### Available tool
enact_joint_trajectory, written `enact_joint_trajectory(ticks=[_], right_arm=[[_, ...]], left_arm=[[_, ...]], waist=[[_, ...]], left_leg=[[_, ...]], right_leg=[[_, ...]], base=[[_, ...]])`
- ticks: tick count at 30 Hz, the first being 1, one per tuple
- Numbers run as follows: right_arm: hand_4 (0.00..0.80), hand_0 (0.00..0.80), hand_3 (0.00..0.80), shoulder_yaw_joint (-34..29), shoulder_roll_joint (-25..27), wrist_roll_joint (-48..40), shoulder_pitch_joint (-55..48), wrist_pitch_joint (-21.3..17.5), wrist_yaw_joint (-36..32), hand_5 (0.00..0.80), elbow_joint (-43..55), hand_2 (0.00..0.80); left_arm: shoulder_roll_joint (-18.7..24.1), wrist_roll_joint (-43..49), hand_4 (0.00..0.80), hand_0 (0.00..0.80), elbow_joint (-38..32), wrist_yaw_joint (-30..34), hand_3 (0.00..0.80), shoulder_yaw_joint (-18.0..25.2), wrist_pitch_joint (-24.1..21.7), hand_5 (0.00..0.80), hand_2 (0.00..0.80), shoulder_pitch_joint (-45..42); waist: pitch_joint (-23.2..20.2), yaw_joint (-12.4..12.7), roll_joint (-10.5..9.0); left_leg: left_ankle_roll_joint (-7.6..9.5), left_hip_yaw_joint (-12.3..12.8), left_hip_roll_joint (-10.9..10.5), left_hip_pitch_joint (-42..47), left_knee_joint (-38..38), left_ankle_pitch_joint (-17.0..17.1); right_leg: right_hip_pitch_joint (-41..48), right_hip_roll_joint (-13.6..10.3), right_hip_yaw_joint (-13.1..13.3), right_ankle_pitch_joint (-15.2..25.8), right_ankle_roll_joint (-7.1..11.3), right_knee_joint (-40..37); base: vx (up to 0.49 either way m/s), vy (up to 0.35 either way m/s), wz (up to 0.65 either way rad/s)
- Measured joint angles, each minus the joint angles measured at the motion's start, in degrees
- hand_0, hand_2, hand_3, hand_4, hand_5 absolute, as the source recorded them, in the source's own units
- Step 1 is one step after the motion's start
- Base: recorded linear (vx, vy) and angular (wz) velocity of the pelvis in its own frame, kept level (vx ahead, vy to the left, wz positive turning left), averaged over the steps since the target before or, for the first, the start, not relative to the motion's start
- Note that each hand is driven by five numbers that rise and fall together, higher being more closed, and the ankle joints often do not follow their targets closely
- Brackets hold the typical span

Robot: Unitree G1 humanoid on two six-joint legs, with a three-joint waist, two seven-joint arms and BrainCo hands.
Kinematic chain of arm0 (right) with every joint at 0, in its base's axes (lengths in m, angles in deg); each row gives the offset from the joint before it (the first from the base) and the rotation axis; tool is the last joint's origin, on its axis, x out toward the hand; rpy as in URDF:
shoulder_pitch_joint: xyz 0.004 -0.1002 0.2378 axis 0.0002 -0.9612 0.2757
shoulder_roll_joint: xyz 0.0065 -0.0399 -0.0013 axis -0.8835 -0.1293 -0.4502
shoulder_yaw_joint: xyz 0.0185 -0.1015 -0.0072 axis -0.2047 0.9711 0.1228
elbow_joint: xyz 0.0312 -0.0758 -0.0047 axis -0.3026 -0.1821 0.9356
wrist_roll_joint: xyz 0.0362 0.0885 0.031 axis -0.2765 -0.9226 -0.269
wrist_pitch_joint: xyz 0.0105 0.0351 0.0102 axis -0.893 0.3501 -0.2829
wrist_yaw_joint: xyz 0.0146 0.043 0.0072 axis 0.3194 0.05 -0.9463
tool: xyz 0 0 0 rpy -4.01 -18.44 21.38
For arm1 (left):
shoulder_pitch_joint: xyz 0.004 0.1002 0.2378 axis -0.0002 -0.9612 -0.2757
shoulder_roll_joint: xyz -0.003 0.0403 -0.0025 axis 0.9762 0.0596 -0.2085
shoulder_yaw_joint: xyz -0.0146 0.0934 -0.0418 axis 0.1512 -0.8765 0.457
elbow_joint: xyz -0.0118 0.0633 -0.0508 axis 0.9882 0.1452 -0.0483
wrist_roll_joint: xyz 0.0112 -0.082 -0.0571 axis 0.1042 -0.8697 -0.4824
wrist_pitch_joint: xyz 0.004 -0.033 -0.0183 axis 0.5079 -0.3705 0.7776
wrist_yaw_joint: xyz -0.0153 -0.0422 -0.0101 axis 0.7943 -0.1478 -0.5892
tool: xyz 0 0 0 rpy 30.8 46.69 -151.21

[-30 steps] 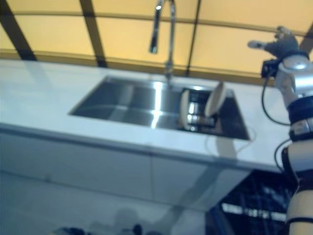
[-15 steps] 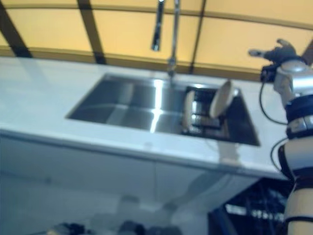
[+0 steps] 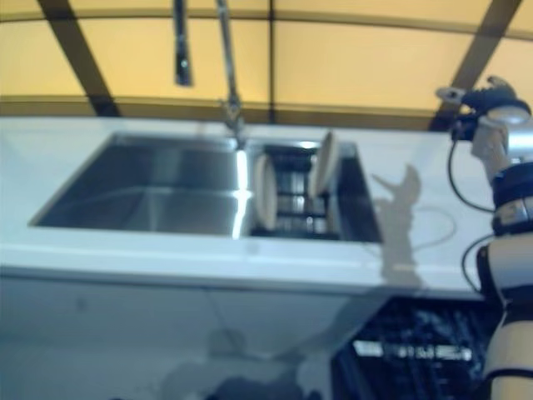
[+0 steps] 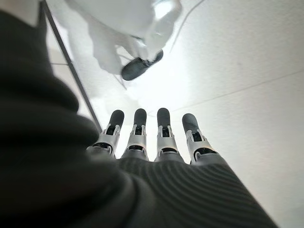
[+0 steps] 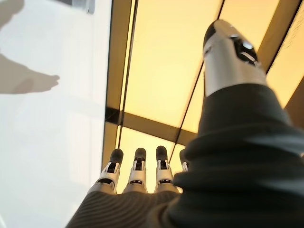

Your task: Take plates into dishwasher

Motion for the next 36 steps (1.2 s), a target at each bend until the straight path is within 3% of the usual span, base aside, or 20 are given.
enact_joint_trajectory(ticks=[3,6,25,36], right_arm=[[0.000,0.000,0.000,0.00,0.08,-0.03,0.00,0.03,0.03,0.000,0.29,0.000],[0.000,0.000,0.000,0.02,-0.20,-1.05,0.00,0.15,0.06,0.000,1.74,0.000],[0.000,0.000,0.000,2.19,-6.74,-2.46,-1.20,4.14,0.10,0.000,13.18,0.000],[0.000,0.000,0.000,2.20,-8.00,-1.96,-1.99,5.45,0.18,0.000,14.68,0.000]], left_arm=[[0.13,0.02,0.000,0.000,0.39,-0.63,0.000,0.34,-0.60,0.000,0.000,0.25],[0.84,0.02,0.000,0.000,0.46,-0.69,0.000,0.33,-0.48,0.000,0.000,0.27],[0.83,-1.57,0.000,0.000,0.24,-0.71,0.000,0.15,2.16,0.000,0.000,-0.85],[0.41,-3.85,0.000,0.000,-0.44,-2.85,0.000,0.20,3.35,0.000,0.000,0.19]], waist=[[-0.35,-0.08,0.58],[-0.52,0.06,0.12],[-0.30,0.10,0.46],[2.71,0.18,0.75]], left_leg=[[-2.41,-0.03,-0.17,0.80,-0.08,-0.86],[-2.16,0.19,-1.02,0.78,-0.12,-0.87],[-1.67,0.16,-1.66,-2.28,-0.13,-0.48],[-1.58,-0.09,-1.69,-3.41,-0.11,-0.36]], right_leg=[[0.49,-0.04,0.28,-0.28,0.50,-0.04],[0.26,-0.94,0.64,-0.45,1.27,-0.23],[-2.85,-1.51,0.93,0.19,1.56,-0.21],[-3.79,-1.48,0.68,0.49,1.28,-0.20]], base=[[0.099,0.020,-0.05],[0.048,0.023,-0.03],[0.004,0.036,-0.01],[-0.007,0.009,0.00]])
